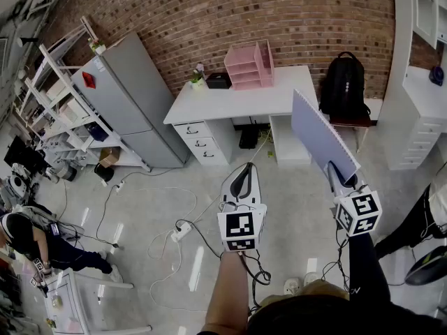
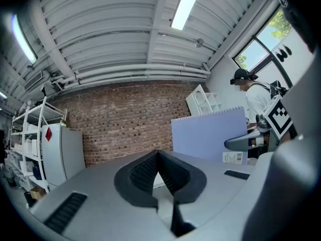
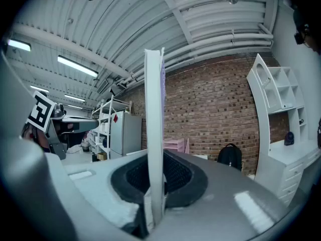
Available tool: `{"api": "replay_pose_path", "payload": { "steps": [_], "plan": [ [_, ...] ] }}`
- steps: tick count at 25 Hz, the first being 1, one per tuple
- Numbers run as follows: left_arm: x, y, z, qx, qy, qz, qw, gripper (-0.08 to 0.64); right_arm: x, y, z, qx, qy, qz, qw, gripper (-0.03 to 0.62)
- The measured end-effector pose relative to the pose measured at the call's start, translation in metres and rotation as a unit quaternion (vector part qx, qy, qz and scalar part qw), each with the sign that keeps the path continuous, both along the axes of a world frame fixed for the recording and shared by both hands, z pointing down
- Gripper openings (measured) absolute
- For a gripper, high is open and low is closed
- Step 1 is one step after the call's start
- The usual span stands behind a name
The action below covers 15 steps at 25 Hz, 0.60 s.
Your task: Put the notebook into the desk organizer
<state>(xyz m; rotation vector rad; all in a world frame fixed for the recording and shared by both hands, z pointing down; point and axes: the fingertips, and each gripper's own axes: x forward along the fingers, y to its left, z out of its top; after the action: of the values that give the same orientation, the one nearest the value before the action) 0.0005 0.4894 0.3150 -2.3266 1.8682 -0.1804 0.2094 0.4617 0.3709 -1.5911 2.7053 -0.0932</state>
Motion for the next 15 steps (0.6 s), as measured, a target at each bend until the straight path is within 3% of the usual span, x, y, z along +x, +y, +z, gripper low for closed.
{"api": "replay_pose_path", "payload": {
  "steps": [15],
  "plan": [
    [-0.003, -0.012, 0.004, -0.006, 0.012, -0.004, 0.9999, 0.009, 0.003, -0.011, -0.005, 0.002, -0.021, 0.006, 1.0, 0.029]
  ]
}}
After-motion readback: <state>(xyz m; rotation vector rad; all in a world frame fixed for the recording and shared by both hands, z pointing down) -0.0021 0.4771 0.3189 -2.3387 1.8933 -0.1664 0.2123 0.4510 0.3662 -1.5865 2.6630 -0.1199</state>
